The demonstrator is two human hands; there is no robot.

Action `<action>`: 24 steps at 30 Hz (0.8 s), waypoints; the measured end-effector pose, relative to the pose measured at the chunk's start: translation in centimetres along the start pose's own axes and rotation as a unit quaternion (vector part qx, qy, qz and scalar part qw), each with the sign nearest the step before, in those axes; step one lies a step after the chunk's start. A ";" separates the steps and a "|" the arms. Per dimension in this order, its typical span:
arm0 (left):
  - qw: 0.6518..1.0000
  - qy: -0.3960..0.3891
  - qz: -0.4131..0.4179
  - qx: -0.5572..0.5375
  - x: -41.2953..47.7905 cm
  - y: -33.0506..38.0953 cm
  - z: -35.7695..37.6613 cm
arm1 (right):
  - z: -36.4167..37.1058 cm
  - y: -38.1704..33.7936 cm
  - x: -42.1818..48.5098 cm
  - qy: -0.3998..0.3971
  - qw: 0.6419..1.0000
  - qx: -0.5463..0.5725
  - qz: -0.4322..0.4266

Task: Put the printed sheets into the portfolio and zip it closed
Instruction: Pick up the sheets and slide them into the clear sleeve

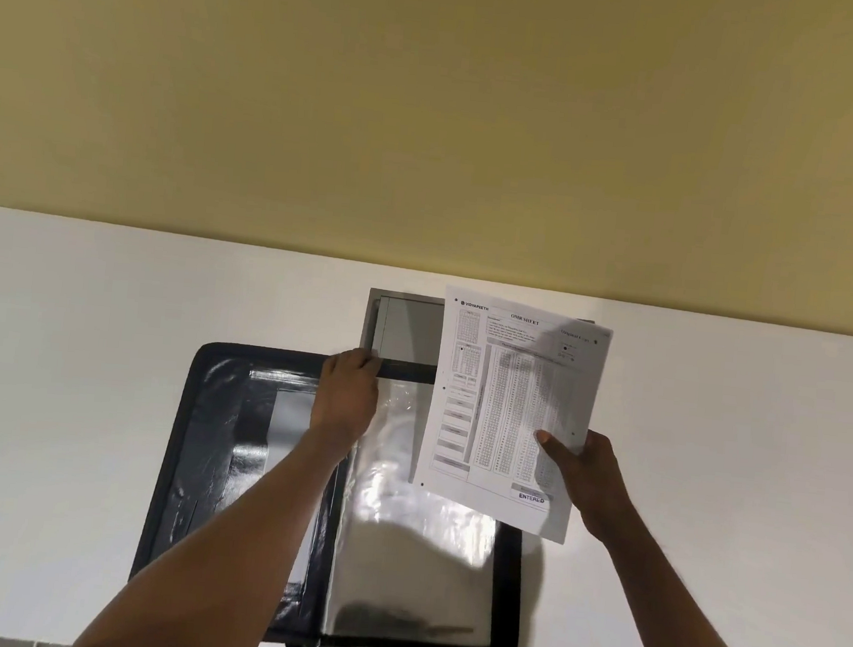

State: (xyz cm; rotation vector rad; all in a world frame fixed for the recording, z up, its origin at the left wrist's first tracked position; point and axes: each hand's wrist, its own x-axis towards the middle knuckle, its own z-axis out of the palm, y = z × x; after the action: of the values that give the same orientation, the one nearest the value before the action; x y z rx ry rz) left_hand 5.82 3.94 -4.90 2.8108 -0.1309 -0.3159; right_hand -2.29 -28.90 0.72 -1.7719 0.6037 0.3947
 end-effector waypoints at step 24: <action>0.999 0.024 0.030 -0.002 -1.4 -0.5 -0.4 | 0.0 -2.8 -0.1 0.023 0.998 0.038 -0.034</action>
State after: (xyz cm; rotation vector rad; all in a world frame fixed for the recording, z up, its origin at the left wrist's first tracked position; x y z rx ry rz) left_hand 4.57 4.73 -4.42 2.8009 -0.2039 -0.2340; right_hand -0.77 -28.35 2.97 -1.7283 0.5812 0.2822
